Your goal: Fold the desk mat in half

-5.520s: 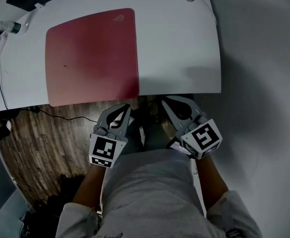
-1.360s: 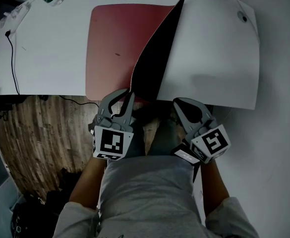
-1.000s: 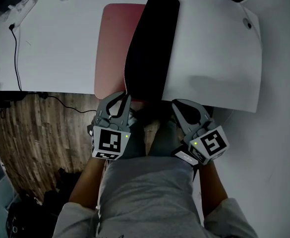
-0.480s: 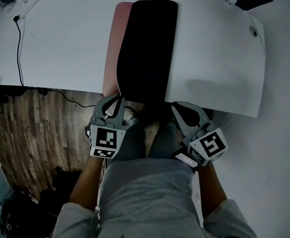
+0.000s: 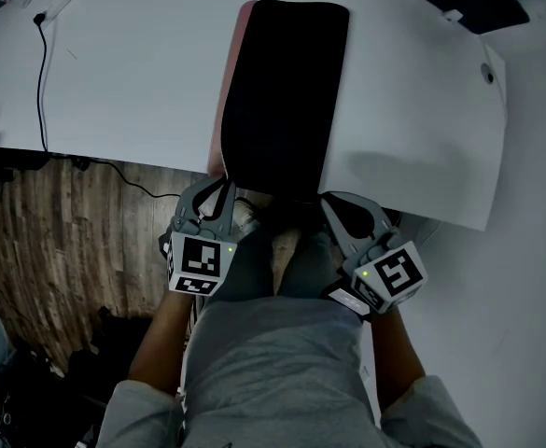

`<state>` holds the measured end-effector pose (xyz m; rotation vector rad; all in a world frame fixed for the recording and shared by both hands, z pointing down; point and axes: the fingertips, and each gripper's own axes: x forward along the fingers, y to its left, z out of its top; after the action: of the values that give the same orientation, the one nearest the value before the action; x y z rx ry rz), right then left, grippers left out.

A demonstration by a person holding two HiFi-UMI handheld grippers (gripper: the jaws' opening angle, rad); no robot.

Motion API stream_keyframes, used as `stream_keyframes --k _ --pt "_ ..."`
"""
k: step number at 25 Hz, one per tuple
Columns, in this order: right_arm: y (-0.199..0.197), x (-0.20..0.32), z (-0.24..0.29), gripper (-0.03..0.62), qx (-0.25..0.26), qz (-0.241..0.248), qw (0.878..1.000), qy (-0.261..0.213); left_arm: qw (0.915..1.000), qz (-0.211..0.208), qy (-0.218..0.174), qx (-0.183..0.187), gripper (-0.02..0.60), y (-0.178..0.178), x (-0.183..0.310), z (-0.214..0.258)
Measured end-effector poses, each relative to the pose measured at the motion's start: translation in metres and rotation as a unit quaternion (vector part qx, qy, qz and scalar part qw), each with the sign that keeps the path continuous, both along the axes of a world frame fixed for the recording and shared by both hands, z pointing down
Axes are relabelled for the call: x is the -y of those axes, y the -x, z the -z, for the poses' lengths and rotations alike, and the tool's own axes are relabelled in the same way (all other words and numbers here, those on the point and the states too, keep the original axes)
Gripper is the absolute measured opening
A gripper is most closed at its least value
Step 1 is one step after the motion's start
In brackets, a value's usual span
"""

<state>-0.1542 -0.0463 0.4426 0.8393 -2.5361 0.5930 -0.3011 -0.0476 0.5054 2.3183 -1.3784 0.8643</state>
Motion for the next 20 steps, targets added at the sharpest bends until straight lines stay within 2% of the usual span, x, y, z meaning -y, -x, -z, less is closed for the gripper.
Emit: stream_keyframes --k 4,11,16,20 --pt "0.014 0.001 -0.001 0.008 0.005 0.006 1.0 -0.005 1.0 0.005 0.007 0.0 0.04 0.01 -0.002 -0.005" --pt "0.014 0.002 -0.003 0.008 -0.006 0.012 1.0 -0.003 0.9999 0.001 0.012 0.001 0.041 0.013 -0.002 -0.01" --pt "0.018 0.0 -0.003 0.007 -0.003 0.005 1.0 0.002 0.9991 0.012 0.034 -0.024 0.049 0.013 -0.004 -0.021" --pt "0.017 -0.002 -0.004 0.006 -0.005 0.006 1.0 -0.002 0.998 0.025 0.057 -0.012 0.06 0.019 -0.009 -0.033"
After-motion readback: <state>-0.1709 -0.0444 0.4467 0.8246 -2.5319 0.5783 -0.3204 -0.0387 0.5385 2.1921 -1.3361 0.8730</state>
